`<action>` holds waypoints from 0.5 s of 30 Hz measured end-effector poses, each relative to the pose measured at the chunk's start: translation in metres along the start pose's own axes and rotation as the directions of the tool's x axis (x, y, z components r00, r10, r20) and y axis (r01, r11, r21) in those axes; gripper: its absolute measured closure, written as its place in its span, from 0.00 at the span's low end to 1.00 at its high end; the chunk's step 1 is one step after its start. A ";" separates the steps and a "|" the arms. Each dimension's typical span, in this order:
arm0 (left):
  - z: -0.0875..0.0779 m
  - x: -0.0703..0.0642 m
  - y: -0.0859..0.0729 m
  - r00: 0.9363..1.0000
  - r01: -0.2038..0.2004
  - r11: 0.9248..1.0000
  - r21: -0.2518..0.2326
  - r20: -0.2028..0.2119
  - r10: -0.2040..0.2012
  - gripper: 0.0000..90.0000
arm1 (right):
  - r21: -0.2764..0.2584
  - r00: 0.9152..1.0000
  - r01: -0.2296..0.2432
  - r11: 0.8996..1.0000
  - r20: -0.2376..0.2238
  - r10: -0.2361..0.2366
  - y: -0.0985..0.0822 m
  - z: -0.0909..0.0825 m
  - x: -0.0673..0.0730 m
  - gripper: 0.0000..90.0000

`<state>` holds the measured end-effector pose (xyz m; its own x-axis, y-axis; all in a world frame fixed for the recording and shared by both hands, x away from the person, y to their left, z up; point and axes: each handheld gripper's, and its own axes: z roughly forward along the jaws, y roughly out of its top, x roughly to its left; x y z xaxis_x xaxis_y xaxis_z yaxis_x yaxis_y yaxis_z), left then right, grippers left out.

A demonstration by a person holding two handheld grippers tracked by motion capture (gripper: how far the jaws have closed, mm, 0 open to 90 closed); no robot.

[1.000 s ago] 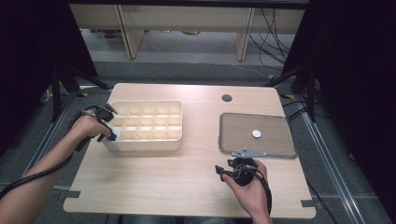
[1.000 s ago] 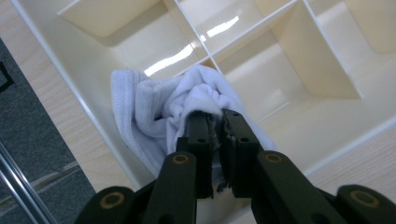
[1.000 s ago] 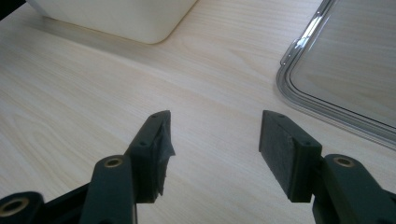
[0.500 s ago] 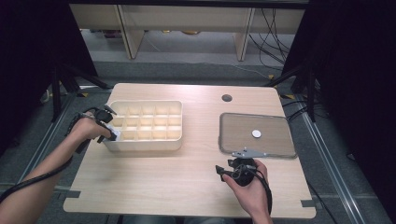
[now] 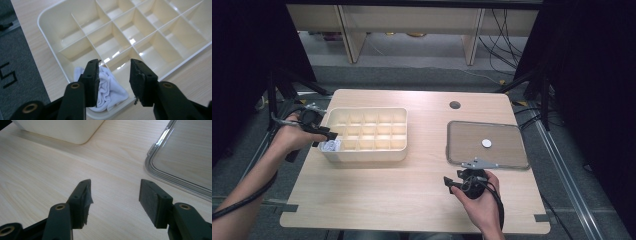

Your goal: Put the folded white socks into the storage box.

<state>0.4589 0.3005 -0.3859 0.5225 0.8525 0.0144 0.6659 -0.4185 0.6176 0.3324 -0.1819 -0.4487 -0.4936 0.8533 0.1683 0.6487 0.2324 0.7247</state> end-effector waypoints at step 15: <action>-0.015 -0.033 -0.056 0.999 0.029 0.910 -0.414 -0.027 -0.044 0.43 | 0.001 1.000 -0.019 1.000 0.011 0.019 -0.001 -0.001 -0.003 0.49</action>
<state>0.3963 0.3006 -0.4087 0.4781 0.8783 0.0088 0.4005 -0.2269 0.8877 0.3325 -0.1855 -0.4491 -0.4746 0.8627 0.1747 0.6585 0.2163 0.7209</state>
